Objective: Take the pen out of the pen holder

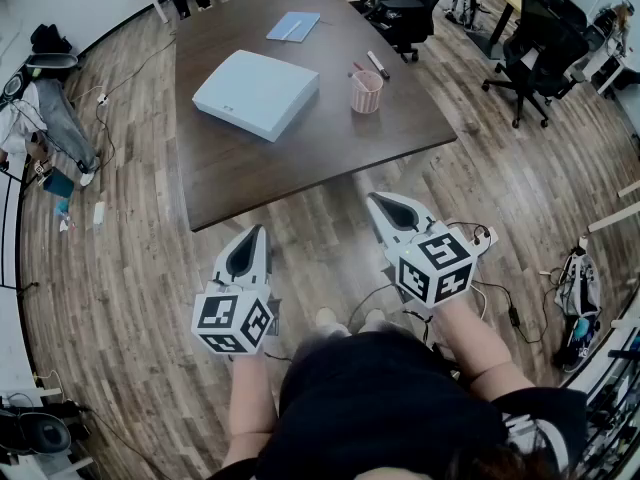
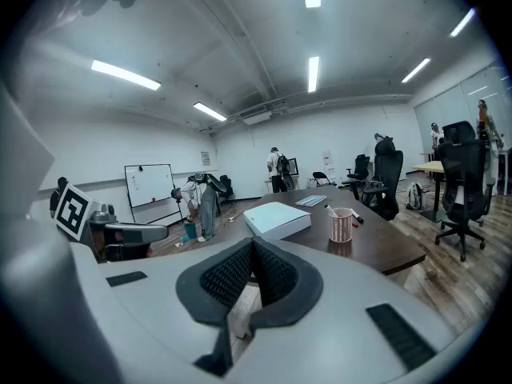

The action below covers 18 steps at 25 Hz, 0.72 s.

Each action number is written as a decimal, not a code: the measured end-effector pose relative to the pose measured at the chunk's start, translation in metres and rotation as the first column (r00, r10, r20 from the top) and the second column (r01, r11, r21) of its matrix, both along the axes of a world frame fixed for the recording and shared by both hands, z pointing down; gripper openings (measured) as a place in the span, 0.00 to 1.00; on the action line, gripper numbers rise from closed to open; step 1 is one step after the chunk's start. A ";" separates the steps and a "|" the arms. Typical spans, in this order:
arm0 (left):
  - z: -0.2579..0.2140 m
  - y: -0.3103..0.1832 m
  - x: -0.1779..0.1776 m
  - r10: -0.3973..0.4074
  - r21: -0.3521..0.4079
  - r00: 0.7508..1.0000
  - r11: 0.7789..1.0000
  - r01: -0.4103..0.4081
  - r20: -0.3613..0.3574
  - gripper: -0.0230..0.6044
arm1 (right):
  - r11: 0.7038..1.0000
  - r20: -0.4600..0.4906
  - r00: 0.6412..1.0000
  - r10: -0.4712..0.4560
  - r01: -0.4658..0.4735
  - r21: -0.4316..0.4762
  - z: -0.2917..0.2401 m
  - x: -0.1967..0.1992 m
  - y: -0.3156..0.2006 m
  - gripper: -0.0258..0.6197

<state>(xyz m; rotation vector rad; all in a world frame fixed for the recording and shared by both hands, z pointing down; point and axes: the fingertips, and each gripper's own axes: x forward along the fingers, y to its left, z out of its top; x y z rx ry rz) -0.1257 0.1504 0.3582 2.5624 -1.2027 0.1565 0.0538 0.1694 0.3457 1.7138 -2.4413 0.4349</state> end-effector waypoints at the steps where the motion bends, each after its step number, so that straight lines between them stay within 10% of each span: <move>1: 0.000 -0.002 -0.003 0.002 -0.002 1.000 1.000 -0.002 -0.001 0.06 | 1.000 0.004 1.000 -0.002 0.002 -0.003 0.001 -0.004 -0.002 0.07; 18: 0.013 -0.022 -0.061 0.022 -0.023 1.000 1.000 -0.022 0.017 0.06 | 0.999 -0.007 1.000 -0.020 0.020 -0.039 0.022 -0.069 -0.030 0.07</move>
